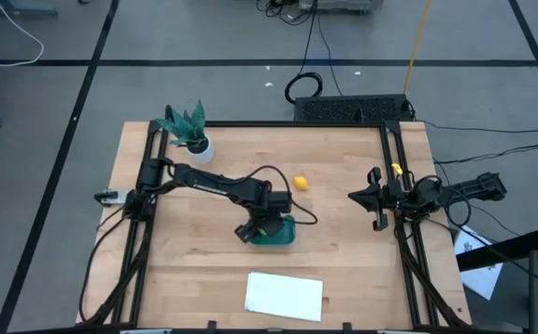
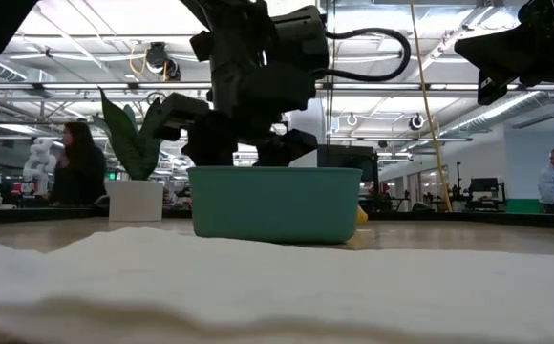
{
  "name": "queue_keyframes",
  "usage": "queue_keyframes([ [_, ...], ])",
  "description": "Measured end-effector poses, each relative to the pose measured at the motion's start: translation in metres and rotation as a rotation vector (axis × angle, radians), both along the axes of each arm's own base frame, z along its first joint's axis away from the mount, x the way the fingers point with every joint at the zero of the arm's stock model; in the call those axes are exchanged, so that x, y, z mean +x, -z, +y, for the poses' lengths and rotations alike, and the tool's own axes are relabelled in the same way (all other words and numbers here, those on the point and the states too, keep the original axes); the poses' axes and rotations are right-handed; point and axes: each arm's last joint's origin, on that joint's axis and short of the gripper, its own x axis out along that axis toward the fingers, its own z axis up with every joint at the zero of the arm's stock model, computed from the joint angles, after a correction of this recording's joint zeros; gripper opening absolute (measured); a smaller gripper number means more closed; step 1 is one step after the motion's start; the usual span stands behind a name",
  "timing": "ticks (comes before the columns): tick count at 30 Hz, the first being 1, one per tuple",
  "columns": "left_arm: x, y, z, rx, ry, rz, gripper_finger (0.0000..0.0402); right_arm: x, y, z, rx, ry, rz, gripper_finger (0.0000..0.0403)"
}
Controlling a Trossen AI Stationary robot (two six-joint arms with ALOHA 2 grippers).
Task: Pick and placing Produce into tupperware
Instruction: Put the cabbage into the blue bin
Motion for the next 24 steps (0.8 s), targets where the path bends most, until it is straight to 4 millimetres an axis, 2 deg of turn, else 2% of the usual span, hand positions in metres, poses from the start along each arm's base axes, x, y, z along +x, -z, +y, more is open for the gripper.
queue_keyframes([
  [6, -0.0006, -0.0005, -0.0021, -0.044, -0.017, 0.014, 0.0236, 0.0000, 0.0001, 0.0000, -0.002, 0.001, 0.000, 0.0000],
  [24, 0.0029, 0.0039, -0.0027, -0.027, 0.022, -0.014, 0.0236, 0.0000, 0.0000, 0.0000, -0.010, 0.002, 0.000, 0.0000],
])
